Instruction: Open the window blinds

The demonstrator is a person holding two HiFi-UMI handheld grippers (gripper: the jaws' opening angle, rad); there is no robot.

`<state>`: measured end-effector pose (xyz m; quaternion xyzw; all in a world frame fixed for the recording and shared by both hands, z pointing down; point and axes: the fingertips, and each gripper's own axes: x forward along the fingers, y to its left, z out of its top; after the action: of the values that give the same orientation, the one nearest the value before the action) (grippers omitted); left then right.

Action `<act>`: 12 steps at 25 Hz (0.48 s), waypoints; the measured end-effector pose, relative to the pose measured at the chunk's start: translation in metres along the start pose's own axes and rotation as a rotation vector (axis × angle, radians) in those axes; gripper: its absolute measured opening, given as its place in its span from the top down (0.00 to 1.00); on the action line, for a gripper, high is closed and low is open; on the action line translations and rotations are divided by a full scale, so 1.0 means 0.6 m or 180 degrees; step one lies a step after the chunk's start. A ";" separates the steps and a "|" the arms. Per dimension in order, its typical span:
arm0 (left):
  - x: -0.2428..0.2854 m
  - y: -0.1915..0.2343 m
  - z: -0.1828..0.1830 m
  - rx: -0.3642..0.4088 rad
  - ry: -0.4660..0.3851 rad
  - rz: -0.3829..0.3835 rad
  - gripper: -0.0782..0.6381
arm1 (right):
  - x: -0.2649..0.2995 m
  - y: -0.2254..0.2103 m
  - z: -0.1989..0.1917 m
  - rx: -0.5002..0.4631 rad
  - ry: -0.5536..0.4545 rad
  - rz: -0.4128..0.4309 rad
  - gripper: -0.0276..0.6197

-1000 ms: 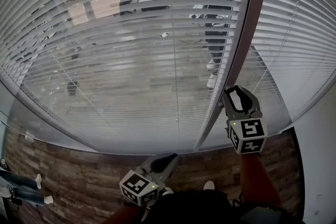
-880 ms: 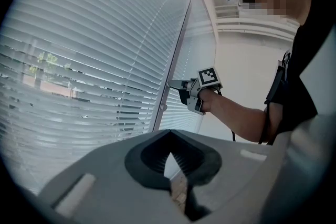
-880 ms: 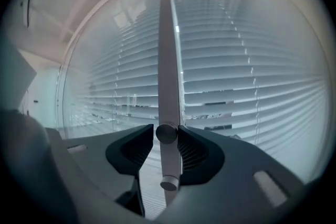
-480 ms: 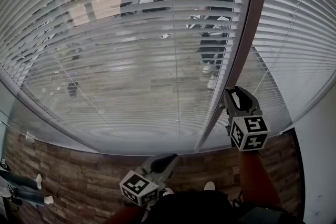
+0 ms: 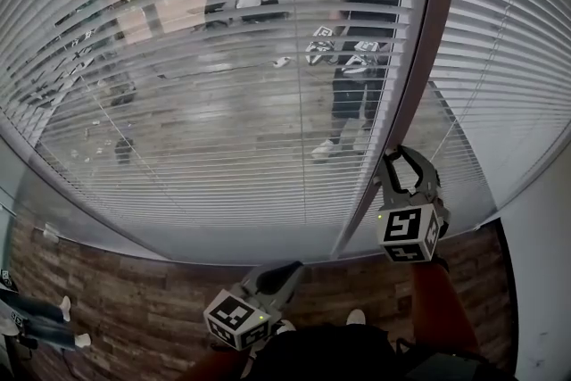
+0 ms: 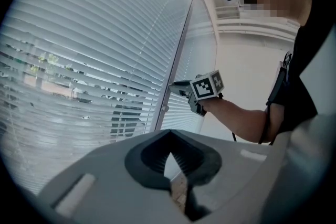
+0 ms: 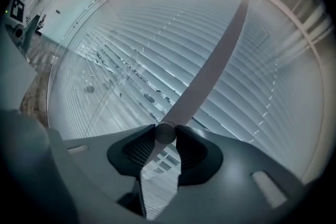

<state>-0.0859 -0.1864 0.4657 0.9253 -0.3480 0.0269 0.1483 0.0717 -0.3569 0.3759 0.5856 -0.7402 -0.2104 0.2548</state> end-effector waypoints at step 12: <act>-0.003 0.000 0.003 -0.0029 -0.0040 -0.0005 0.89 | 0.001 -0.010 -0.008 0.2271 -0.0286 0.0625 0.68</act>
<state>-0.0872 -0.1858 0.4636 0.9250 -0.3483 0.0194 0.1505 0.0791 -0.3589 0.3760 0.5540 -0.8301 0.0607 0.0209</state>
